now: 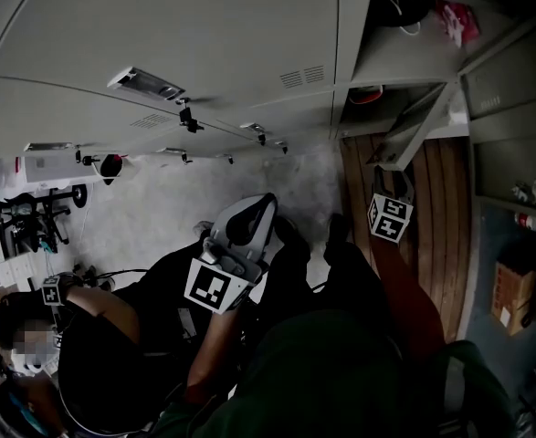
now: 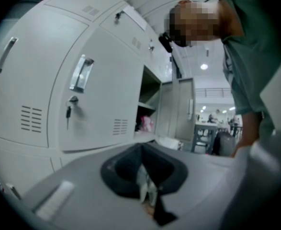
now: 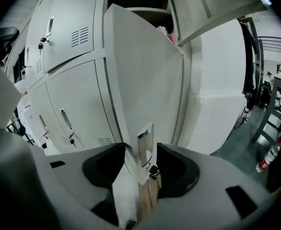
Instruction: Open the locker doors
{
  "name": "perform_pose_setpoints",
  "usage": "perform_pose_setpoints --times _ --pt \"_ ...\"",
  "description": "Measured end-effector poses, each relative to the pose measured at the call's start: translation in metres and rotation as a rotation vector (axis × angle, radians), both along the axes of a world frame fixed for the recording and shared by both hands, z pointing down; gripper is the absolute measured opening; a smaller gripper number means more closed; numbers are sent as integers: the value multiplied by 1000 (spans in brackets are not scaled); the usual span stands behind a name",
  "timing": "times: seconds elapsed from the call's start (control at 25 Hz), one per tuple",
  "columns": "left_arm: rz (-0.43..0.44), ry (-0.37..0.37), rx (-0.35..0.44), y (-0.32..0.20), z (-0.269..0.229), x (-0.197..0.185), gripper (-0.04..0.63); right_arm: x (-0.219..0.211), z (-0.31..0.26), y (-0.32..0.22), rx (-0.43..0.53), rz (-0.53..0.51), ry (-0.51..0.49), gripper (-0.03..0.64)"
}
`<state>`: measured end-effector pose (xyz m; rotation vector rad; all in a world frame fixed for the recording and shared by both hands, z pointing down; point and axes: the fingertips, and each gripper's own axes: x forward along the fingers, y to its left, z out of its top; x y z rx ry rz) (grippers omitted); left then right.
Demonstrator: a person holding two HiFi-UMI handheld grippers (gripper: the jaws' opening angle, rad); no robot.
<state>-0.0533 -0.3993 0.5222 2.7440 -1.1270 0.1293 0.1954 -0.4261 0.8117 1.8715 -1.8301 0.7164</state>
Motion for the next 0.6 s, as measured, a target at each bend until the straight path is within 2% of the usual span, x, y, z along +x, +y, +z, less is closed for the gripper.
perform_pose_setpoints --times 0.24,0.44,0.6 --pt "31 -2 9 3 -1 16 0 56 -1 45 -23 98 26 87" --pt "59 -10 22 9 -3 31 0 105 -1 60 -30 161 42 81" --pt "57 -7 25 12 -7 38 0 126 -10 71 -28 196 26 81"
